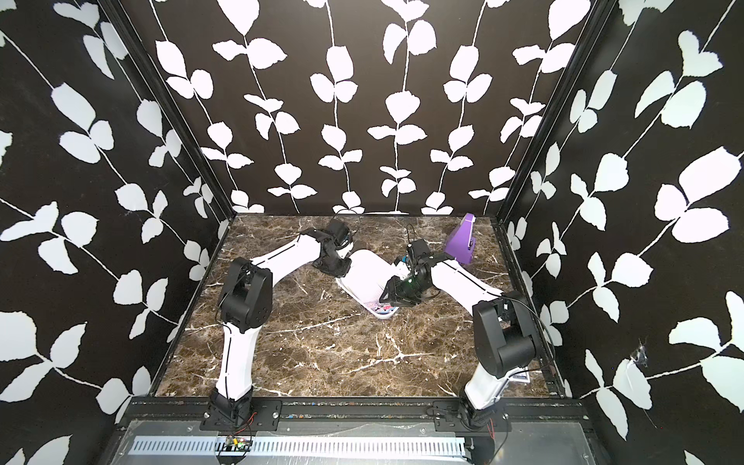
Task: Take the stickers out of the storage box
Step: Pick up the sticker from the storage box.
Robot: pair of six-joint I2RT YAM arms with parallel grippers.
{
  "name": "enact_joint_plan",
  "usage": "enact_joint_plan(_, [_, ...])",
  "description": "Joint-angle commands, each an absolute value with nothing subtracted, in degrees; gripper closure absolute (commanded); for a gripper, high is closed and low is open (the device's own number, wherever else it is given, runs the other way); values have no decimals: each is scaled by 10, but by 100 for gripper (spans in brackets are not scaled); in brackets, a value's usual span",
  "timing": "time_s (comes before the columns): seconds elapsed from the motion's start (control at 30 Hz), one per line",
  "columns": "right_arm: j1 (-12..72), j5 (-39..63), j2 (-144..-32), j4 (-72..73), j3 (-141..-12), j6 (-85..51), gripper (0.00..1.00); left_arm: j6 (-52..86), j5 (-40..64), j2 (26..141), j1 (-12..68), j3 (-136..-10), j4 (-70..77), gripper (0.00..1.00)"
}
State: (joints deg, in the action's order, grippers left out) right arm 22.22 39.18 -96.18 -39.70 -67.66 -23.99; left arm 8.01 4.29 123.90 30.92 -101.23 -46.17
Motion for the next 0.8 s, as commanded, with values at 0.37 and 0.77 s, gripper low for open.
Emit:
enact_joint_plan(0.37, [225, 387, -966, -381, -661, -251, 52, 88, 61, 1234, 308, -1010, -453, 94])
enact_joint_plan(0.77, [231, 392, -973, -373, -663, -259, 52, 89, 62, 1234, 308, -1009, -452, 94])
